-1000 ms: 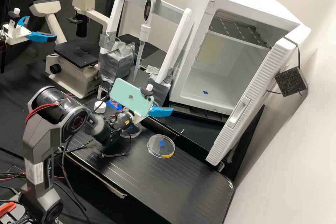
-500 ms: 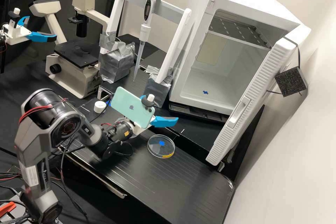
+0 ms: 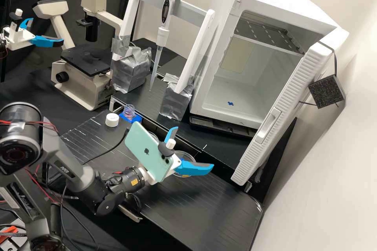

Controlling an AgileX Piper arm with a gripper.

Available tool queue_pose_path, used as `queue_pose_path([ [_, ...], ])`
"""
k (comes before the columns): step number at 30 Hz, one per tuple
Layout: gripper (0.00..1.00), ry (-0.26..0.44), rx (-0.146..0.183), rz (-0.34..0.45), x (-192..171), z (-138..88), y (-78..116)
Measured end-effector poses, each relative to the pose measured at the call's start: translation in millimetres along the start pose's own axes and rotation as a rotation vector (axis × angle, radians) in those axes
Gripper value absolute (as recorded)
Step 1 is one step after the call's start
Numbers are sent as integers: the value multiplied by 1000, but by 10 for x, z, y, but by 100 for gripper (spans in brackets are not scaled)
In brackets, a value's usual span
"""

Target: Close the lid

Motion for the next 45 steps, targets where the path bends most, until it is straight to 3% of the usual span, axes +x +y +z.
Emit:
queue_pose_path([
  [11,100,-19,17,-59,-131,45,-121],
  [18,100,-39,1,-120,-118,100,-238],
  [34,100,-55,5,-111,-104,148,-244],
  [45,100,-73,-43,-103,-104,202,-252],
])
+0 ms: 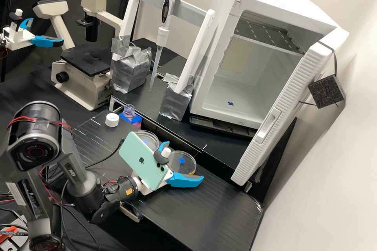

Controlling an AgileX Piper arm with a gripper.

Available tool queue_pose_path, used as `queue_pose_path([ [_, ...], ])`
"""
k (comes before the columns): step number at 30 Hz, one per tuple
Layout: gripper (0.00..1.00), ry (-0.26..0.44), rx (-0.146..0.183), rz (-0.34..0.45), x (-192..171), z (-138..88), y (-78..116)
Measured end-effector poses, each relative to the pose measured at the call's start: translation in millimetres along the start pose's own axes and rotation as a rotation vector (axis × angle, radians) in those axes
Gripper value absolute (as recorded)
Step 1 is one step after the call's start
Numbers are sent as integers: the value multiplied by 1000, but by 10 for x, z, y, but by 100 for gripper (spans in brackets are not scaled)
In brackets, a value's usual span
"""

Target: Close the lid

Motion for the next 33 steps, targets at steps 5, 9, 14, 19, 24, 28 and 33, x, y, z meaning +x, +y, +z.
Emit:
queue_pose_path([
  [5,100,-17,0,16,7,29,7],
  [9,100,-21,-20,23,10,38,10],
  [14,100,-23,-34,38,18,41,12],
  [19,100,-25,-37,41,25,36,5],
  [24,100,-29,-41,50,35,35,-3],
  [28,100,-27,-40,63,35,30,-5],
  [33,100,-31,-42,66,38,30,-7],
])
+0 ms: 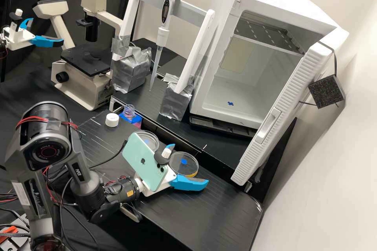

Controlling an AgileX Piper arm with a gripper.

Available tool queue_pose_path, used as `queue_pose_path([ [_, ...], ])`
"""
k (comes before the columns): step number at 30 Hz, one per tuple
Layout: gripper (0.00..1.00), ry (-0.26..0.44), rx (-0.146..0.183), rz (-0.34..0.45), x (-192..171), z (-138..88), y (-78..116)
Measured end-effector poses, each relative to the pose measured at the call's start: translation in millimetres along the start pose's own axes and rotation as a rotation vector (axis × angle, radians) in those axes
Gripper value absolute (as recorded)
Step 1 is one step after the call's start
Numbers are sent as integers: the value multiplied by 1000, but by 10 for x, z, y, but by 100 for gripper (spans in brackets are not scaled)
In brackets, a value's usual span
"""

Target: Close the lid

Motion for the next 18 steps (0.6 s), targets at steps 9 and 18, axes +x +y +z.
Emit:
queue_pose_path([
  [9,100,-9,-2,1,7,7,-11],
  [18,100,-7,2,1,12,-6,-22],
])
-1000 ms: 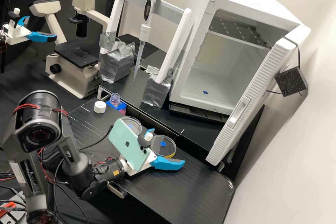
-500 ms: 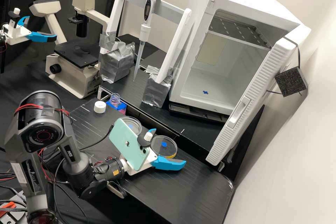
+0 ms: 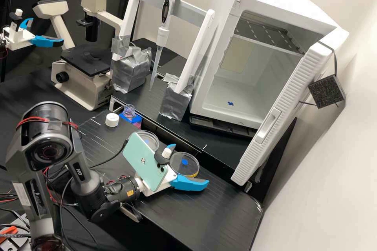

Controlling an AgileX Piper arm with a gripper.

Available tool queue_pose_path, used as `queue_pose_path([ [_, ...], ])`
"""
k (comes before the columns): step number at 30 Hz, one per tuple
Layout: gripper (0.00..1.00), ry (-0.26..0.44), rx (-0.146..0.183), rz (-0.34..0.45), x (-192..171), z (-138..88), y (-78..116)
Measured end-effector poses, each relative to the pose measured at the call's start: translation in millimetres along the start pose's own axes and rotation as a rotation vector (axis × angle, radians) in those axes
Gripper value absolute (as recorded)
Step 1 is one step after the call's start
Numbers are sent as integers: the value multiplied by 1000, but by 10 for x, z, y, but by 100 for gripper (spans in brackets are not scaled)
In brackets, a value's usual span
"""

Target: Close the lid

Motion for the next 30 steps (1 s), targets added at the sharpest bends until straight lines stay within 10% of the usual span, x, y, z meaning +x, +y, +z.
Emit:
queue_pose_path([
  [22,100,-35,-30,21,20,-50,-80],
  [23,0,-34,-30,21,21,-52,-82],
  [30,0,-33,-29,20,21,-56,-86],
])
